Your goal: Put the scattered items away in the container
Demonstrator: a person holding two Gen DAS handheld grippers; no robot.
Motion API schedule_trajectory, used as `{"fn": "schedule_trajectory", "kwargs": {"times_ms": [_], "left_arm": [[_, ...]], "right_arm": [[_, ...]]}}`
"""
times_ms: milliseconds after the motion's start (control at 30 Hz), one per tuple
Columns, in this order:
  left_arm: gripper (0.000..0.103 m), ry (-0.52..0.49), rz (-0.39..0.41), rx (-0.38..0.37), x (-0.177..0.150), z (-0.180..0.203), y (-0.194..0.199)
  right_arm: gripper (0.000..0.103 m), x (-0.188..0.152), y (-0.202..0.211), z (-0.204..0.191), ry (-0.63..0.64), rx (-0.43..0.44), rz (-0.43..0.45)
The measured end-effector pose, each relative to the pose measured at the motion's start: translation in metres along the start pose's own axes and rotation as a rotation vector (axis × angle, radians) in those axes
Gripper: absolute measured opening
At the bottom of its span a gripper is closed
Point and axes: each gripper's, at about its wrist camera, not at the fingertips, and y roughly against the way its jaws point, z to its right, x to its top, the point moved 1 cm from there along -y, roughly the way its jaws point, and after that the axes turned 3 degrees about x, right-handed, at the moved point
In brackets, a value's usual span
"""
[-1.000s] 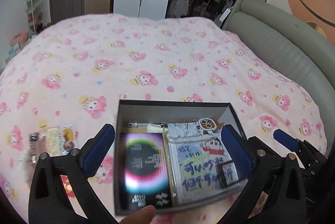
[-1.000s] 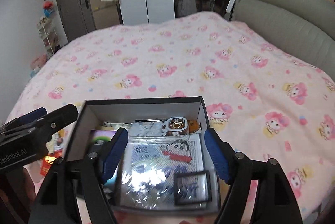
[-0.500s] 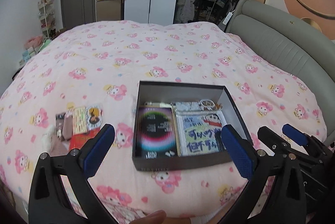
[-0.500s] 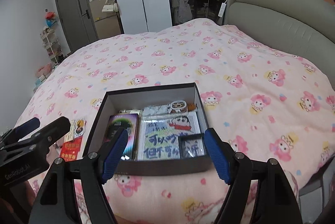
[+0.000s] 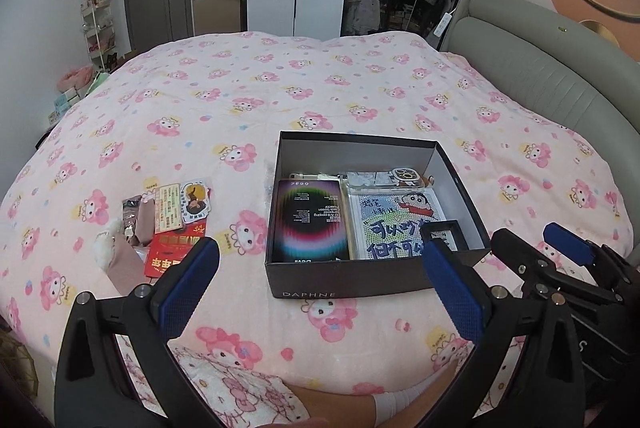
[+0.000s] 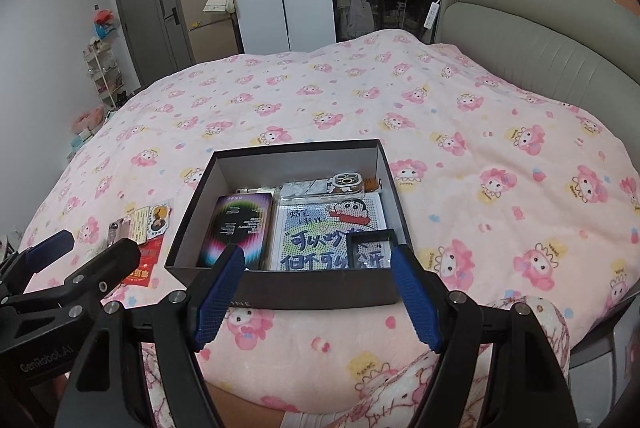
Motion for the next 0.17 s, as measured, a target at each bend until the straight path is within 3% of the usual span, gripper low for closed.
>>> {"fn": "schedule_trajectory", "kwargs": {"times_ms": [167], "left_arm": [[0.103, 0.008, -0.013, -0.008, -0.0016, 0.0012, 0.0]], "right_arm": [[0.073, -0.0003, 0.0019, -0.0007, 0.007, -0.003, 0.002]]}}
